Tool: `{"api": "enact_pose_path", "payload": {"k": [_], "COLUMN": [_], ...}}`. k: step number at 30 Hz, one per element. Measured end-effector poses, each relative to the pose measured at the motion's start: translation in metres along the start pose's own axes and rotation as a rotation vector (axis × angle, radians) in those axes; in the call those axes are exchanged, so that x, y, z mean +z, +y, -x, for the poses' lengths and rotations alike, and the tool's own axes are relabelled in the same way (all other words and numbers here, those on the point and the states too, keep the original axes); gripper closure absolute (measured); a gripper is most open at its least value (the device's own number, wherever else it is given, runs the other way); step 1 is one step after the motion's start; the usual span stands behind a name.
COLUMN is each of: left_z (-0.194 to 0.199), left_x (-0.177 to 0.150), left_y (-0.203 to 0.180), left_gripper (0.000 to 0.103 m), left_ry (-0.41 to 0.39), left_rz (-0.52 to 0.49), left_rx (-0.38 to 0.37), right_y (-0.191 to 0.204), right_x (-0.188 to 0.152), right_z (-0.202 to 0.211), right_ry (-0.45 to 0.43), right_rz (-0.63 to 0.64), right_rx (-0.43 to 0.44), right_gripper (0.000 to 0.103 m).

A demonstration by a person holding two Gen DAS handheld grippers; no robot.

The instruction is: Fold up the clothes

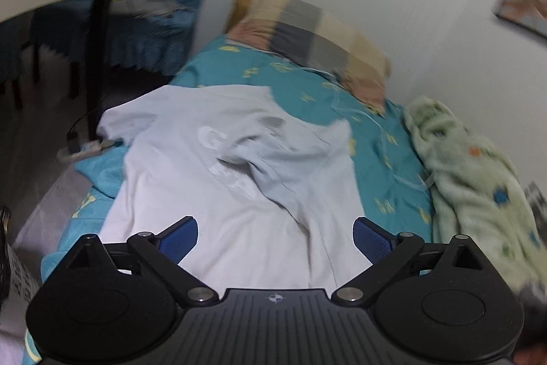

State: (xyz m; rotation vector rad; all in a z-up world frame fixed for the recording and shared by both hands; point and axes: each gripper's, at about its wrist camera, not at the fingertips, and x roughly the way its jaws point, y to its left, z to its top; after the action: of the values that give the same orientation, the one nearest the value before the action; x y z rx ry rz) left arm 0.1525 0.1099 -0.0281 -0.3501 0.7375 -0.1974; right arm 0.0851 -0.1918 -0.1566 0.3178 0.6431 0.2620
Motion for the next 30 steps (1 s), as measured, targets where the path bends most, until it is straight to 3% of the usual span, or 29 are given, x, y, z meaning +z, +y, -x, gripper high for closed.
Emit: {"api": "enact_pose_path", "payload": {"k": [5, 9, 11, 15, 20, 30], "left_z": [-0.042, -0.085, -0.101, -0.131, -0.164, -0.216], "left_x": [0.050, 0.067, 0.069, 0.076, 0.079, 0.083], "left_y": [0.064, 0.125, 0.149, 0.189, 0.227, 0.264], "left_gripper": [0.004, 0.008, 0.008, 0.012, 0.013, 0.013], "left_ry": [-0.031, -0.020, -0.033, -0.049, -0.075, -0.074], "left_rz": [0.265, 0.490, 0.555, 0.608, 0.723, 0.738], "left_rx": [0.061, 0.058, 0.071, 0.074, -0.012, -0.001], "right_y": [-0.003, -0.009, -0.009, -0.008, -0.008, -0.017], "right_x": [-0.009, -0.011, -0.012, -0.015, -0.020, -0.027], "right_z": [-0.013, -0.023, -0.028, -0.043, -0.062, -0.091], "right_ry": [0.056, 0.090, 0.104, 0.139, 0.184, 0.242], "right_rz": [-0.015, -0.066, -0.078, -0.079, -0.072, -0.106], "right_rx": [0.006, 0.048, 0.060, 0.071, 0.063, 0.041], "right_gripper": [0.018, 0.018, 0.018, 0.018, 0.018, 0.018]}}
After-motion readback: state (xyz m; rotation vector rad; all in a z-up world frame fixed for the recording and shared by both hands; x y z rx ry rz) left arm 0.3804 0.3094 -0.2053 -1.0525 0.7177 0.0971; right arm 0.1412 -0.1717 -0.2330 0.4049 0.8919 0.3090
